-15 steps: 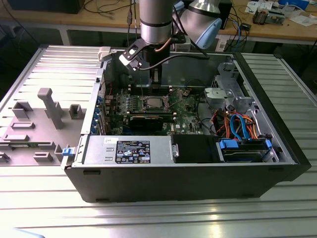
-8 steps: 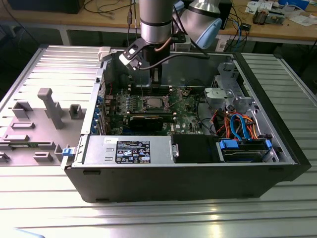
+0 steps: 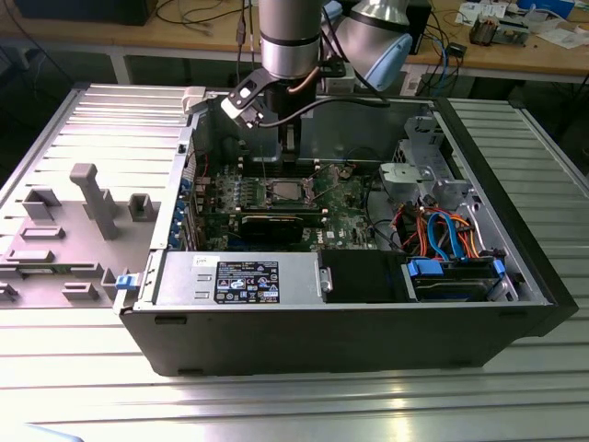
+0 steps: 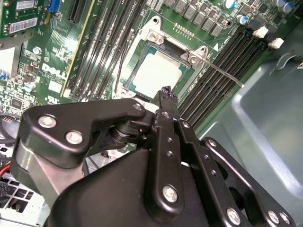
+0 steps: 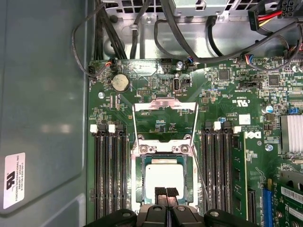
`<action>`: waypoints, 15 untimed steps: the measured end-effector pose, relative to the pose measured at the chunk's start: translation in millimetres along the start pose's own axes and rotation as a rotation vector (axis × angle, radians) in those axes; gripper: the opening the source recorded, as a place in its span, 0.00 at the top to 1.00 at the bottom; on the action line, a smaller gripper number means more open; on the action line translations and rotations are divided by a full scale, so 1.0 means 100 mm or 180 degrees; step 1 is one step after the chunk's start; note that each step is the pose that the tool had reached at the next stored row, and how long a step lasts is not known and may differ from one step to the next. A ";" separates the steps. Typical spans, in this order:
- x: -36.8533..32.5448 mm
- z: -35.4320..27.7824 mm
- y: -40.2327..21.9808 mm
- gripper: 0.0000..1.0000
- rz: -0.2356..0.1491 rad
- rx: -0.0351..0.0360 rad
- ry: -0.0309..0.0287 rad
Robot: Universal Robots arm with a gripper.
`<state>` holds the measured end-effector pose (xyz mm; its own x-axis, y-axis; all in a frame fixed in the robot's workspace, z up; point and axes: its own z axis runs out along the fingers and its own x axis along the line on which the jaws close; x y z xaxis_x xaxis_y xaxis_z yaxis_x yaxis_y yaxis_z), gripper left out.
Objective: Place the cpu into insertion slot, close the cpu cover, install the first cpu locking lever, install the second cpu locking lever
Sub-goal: 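Close the cpu cover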
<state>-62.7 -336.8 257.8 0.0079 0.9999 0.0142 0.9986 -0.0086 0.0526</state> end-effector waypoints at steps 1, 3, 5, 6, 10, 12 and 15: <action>0.000 -0.013 0.001 0.89 0.0000 0.0000 0.0000; 0.000 -0.024 0.001 0.89 0.0000 0.0000 0.0000; 0.001 -0.037 0.002 0.89 0.0000 0.0000 0.0000; 0.001 -0.050 0.003 0.89 0.0000 0.0000 0.0000; 0.001 -0.067 0.004 0.89 0.0000 0.0000 0.0000; 0.001 -0.067 0.004 0.89 0.0000 0.0000 0.0000; 0.001 -0.068 0.004 0.89 0.0000 0.0000 0.0000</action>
<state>-62.7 -336.7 264.5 0.0079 0.9999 0.0144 0.9986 -0.0086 0.0527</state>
